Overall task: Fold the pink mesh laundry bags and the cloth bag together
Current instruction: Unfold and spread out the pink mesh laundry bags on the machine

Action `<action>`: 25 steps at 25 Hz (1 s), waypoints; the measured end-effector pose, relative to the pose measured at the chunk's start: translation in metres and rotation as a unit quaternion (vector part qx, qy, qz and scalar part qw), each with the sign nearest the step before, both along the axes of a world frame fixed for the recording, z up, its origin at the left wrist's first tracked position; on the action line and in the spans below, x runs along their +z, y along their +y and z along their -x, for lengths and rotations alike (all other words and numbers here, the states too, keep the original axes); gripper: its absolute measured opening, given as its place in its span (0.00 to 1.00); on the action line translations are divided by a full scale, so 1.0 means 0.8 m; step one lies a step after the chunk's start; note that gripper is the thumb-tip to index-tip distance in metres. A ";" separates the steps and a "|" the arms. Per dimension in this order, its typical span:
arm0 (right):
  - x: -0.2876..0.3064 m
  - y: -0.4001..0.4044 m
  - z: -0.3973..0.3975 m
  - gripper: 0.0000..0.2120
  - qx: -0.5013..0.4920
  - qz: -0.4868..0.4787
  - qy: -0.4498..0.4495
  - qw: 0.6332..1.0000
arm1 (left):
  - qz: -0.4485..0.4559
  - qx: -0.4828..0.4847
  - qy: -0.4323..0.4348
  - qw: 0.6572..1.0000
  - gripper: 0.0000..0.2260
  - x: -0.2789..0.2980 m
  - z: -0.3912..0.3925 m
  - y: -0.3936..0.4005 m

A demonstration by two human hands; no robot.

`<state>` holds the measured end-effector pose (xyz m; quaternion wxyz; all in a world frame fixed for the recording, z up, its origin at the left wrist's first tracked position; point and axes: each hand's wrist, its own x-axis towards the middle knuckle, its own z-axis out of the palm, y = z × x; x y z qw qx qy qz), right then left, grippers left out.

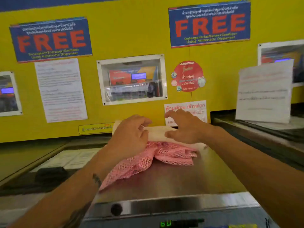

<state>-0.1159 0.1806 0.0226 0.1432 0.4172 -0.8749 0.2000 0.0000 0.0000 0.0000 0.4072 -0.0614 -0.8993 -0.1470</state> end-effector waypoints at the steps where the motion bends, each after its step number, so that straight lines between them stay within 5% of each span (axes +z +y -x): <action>1: 0.008 -0.010 0.018 0.34 0.012 -0.028 -0.053 0.998 | 0.022 0.013 -0.021 0.999 0.14 0.005 0.019 -0.007; 5: 0.002 -0.019 0.059 0.39 0.039 -0.105 -0.228 0.967 | 0.070 0.054 -0.124 0.988 0.16 0.008 0.049 -0.024; 11: -0.047 0.004 0.066 0.28 0.022 -0.080 -0.077 0.994 | 0.157 0.063 -0.172 0.970 0.17 -0.005 0.057 -0.023; 16: -0.050 0.029 0.067 0.21 -0.066 0.009 -0.046 0.997 | 0.089 0.055 -0.127 0.986 0.15 0.000 0.067 0.010; 22: -0.046 0.029 0.067 0.23 -0.117 0.075 -0.073 0.988 | 0.019 0.056 -0.375 0.925 0.36 -0.025 0.091 0.031; 25: -0.047 0.016 0.063 0.16 -0.091 0.086 -0.134 0.983 | 0.025 0.009 -0.337 0.941 0.19 -0.030 0.100 0.021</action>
